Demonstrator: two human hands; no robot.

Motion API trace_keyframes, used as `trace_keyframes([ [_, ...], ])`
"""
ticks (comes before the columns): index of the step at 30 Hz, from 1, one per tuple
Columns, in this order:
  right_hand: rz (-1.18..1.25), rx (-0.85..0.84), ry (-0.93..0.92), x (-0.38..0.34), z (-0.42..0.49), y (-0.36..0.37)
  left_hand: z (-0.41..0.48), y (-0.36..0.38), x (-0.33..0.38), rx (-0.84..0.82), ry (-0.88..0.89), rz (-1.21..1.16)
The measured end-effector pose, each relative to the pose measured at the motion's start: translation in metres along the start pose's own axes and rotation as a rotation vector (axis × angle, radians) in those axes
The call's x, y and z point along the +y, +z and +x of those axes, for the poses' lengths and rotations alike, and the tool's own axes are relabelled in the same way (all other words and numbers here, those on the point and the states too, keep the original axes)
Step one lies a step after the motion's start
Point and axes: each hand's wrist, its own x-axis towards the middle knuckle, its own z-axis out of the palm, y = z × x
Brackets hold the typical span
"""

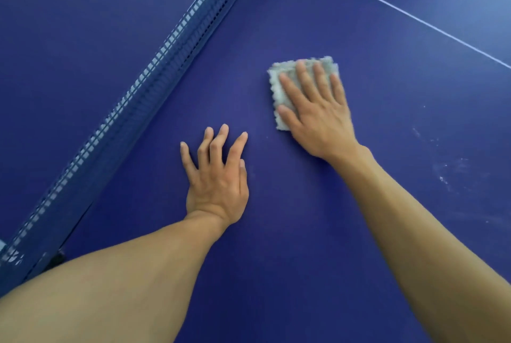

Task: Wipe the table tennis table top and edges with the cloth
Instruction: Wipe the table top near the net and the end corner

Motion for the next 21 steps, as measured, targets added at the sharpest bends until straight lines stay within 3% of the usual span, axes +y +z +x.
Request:
trace_keyframes([
  [2,0.07,-0.001,0.194,0.009,-0.014,0.002,-0.001,0.0,0.0,-0.018,0.0,-0.01],
  [4,0.111,0.001,0.276,-0.002,-0.015,0.004,0.001,-0.001,-0.001,-0.022,0.0,-0.027],
  [7,0.026,-0.008,0.084,-0.035,-0.029,0.006,-0.002,-0.005,-0.004,0.035,-0.023,-0.25],
  [10,-0.059,0.027,-0.115,-0.062,-0.067,0.019,-0.007,-0.016,-0.009,0.09,-0.103,-0.787],
  [13,-0.034,0.054,-0.17,-0.108,-0.129,0.036,-0.01,-0.034,-0.026,-0.011,-0.227,-1.167],
  [16,0.002,0.035,-0.296,-0.173,-0.208,0.055,-0.022,-0.05,-0.051,-0.135,-0.199,-1.104],
  [19,0.033,-0.027,-0.44,-0.232,-0.286,0.074,-0.048,-0.052,-0.071,-0.147,-0.075,-0.877],
  [21,0.049,-0.048,-0.421,-0.247,-0.326,0.079,-0.069,-0.045,-0.079,-0.133,-0.012,-0.675],
])
